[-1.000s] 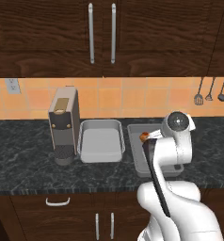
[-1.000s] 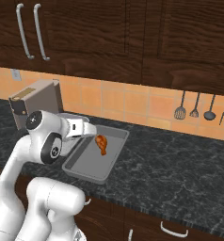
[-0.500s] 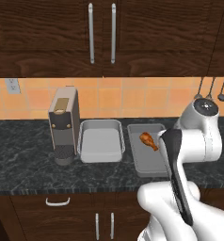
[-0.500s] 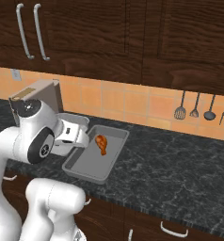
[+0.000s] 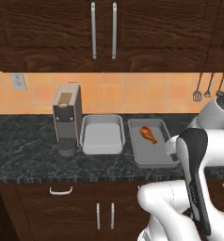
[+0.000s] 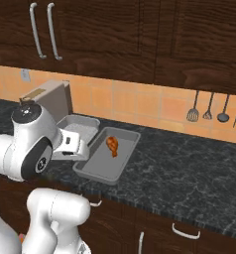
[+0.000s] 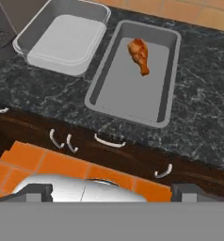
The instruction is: Place one garlic and one chicken drumstick in each tupperware on the nearby counter, to pack two identical lunches.
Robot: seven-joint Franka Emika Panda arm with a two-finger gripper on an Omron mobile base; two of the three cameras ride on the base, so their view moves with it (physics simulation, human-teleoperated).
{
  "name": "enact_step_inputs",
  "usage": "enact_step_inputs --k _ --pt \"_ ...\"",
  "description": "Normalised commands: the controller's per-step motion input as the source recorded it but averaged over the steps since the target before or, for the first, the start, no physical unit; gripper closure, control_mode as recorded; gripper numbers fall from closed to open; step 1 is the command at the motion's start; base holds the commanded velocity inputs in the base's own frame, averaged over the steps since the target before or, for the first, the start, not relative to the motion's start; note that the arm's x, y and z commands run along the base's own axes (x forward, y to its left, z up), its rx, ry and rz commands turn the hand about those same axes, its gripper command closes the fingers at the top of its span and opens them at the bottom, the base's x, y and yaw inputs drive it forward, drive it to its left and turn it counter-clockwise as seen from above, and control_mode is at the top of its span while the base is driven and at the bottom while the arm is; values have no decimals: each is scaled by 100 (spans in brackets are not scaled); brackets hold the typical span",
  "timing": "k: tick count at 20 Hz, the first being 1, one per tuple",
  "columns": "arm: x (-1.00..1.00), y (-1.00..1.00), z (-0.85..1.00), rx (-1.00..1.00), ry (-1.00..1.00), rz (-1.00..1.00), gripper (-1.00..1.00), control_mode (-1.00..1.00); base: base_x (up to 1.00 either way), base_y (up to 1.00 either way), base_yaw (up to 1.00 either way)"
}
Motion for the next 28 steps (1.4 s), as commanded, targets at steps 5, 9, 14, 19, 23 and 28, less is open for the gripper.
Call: enact_step_inputs --k 5,9,14,19,23,28 --pt "0 0 0 0 0 0 -100 100 -100 -75 -1" --pt "0 0 0 0 0 0 -100 100 -65 -100 -8" --pt "0 0 0 0 0 0 -100 100 -28 -100 -7" --pt "0 0 0 0 0 0 -100 100 -26 -100 -5" --pt "0 0 0 0 0 0 -100 100 -56 -100 -5" --pt "0 0 0 0 0 0 -100 100 -84 -100 -4"
